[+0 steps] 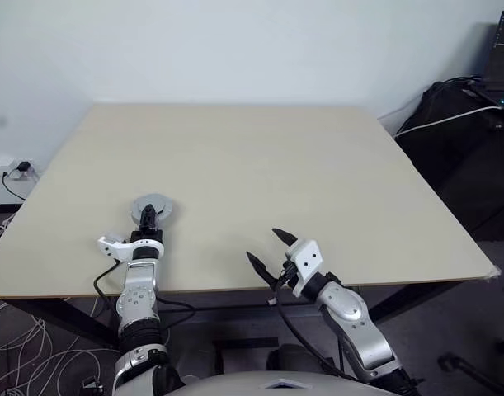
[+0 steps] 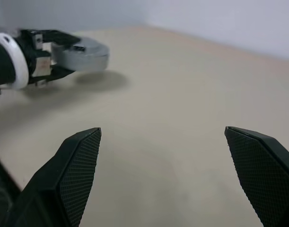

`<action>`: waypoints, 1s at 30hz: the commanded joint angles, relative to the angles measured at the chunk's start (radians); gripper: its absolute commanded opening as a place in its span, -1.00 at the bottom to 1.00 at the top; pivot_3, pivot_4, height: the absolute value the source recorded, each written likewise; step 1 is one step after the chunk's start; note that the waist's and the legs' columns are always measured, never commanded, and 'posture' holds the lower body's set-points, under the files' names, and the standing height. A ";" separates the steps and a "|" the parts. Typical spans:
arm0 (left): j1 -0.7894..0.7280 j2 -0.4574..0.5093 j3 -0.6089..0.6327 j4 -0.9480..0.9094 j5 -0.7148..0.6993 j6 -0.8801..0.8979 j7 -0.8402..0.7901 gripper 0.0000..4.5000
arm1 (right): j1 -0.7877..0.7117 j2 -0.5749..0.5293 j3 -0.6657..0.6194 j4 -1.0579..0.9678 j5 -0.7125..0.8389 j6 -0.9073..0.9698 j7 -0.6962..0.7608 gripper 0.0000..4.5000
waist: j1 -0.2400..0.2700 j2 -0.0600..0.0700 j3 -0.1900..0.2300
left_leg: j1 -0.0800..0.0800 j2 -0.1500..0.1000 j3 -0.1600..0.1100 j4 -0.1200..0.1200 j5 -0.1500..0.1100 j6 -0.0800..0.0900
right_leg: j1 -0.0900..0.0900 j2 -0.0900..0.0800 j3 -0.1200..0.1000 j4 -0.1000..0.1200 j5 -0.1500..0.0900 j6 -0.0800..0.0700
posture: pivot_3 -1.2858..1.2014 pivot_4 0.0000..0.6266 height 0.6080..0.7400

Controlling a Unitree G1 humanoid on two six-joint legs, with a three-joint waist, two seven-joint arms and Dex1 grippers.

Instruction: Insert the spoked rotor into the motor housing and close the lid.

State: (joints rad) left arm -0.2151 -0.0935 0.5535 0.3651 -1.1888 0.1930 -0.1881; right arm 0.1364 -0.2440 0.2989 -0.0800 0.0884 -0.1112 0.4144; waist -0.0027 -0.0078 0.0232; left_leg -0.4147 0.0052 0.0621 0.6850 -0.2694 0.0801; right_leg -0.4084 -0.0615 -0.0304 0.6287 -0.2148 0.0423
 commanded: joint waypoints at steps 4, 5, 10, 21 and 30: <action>-0.066 -0.037 0.043 0.005 0.008 -0.068 0.008 -0.05 | -0.008 0.007 -0.029 -0.005 -0.003 -0.041 0.007 1.00 | -0.006 -0.001 0.000 | 0.000 0.000 0.000 0.000 0.000 0.000 | 0.001 0.000 0.000 0.000 0.000 0.000 | 0.03 -1.00 1.00; -0.069 -0.037 0.048 0.013 0.014 -0.082 0.019 -0.05 | -0.007 0.008 -0.030 -0.006 -0.002 -0.038 0.007 1.00 | -0.005 -0.001 0.000 | 0.000 0.000 0.000 0.000 0.000 0.000 | 0.001 0.000 0.000 0.000 0.000 0.000 | 0.03 -1.00 1.00; -0.072 -0.039 0.056 0.028 0.040 -0.125 0.064 -0.05 | -0.001 0.012 -0.033 -0.011 0.008 -0.018 0.012 1.00 | -0.004 -0.002 -0.001 | 0.001 0.000 0.000 0.000 -0.001 0.001 | 0.001 0.000 0.000 0.000 0.001 0.000 | 0.03 -1.00 1.00; -0.076 -0.043 0.055 0.037 0.065 -0.138 0.130 0.94 | 0.004 0.016 -0.034 -0.019 0.007 -0.001 0.021 1.00 | -0.005 0.000 -0.002 | 0.006 0.000 0.000 0.001 -0.002 0.001 | 0.006 0.000 0.000 0.000 0.001 0.000 | 0.03 -1.00 1.00; 0.015 -0.088 0.006 -0.079 0.104 -0.078 0.206 0.99 | 0.010 0.024 -0.036 -0.026 0.009 0.023 0.024 1.00 | -0.009 0.000 -0.003 | 0.016 0.001 0.000 0.000 -0.004 -0.002 | 0.014 -0.001 0.000 0.000 0.001 0.000 | 0.03 -1.00 1.00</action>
State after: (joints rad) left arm -0.2407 -0.0940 0.5899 0.3594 -1.0984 0.0994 0.0046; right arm 0.1538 -0.2267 0.2808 -0.0770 0.0850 -0.0825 0.4373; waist -0.0114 -0.0081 0.0207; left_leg -0.3992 0.0065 0.0621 0.6845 -0.2737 0.0782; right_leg -0.3945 -0.0629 -0.0303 0.6291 -0.2134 0.0418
